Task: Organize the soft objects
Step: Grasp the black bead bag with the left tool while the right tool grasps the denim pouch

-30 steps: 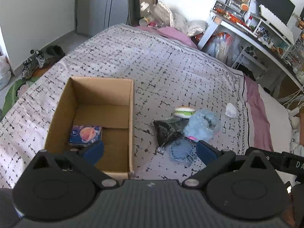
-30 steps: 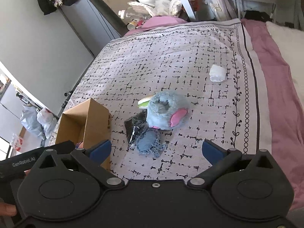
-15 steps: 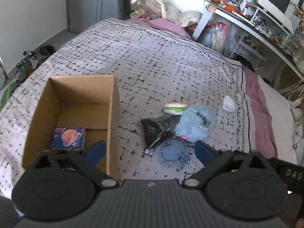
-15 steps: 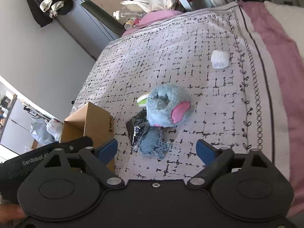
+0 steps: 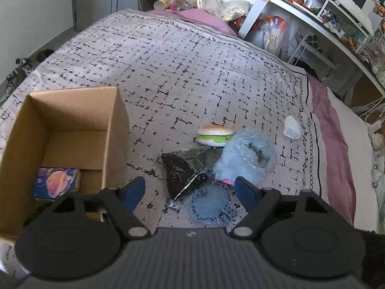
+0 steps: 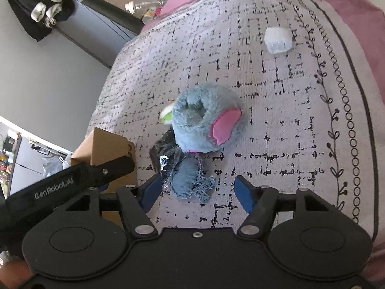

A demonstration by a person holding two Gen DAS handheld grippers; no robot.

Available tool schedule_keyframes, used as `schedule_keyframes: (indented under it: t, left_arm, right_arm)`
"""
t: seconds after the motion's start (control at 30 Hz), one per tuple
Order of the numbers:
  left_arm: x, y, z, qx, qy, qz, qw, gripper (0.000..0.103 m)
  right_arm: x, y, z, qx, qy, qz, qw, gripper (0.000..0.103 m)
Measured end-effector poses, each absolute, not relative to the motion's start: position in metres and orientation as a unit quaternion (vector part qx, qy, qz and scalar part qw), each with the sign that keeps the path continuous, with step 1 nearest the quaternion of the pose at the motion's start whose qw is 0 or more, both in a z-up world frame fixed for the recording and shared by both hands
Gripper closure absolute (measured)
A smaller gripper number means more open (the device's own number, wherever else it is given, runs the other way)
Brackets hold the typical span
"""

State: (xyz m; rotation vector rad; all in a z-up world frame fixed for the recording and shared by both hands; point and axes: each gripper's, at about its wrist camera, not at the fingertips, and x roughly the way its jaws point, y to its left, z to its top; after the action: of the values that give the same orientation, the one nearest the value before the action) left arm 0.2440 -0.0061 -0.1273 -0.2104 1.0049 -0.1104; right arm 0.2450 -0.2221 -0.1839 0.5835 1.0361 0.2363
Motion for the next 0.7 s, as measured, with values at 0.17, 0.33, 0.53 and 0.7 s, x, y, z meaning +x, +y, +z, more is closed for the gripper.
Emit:
schedule_keyframes:
  t: [0.17,0.33,0.53,0.7]
  left_arm:
    - [0.26,-0.008,-0.14,-0.107,0.489,-0.054,0.864,0.031]
    - [0.276,-0.01,-0.152,-0.111,0.497,-0.057,0.859,0.031]
    - [0.291,-0.014,-0.163,-0.109,0.506,-0.051,0.854,0.031]
    - [0.301,-0.014,-0.168,-0.106,0.51,-0.05,0.852,0.031]
  right_arm:
    - [0.258,-0.213,-0.195,0.268,0.501,0.115,0.815,0.04]
    - [0.269,-0.197,-0.203,0.245,0.509,0.112,0.817,0.041]
    - [0.281,-0.178,-0.214,0.228,0.522,0.113,0.814,0.047]
    - [0.288,-0.17,-0.221,0.219,0.528,0.106,0.813,0.053]
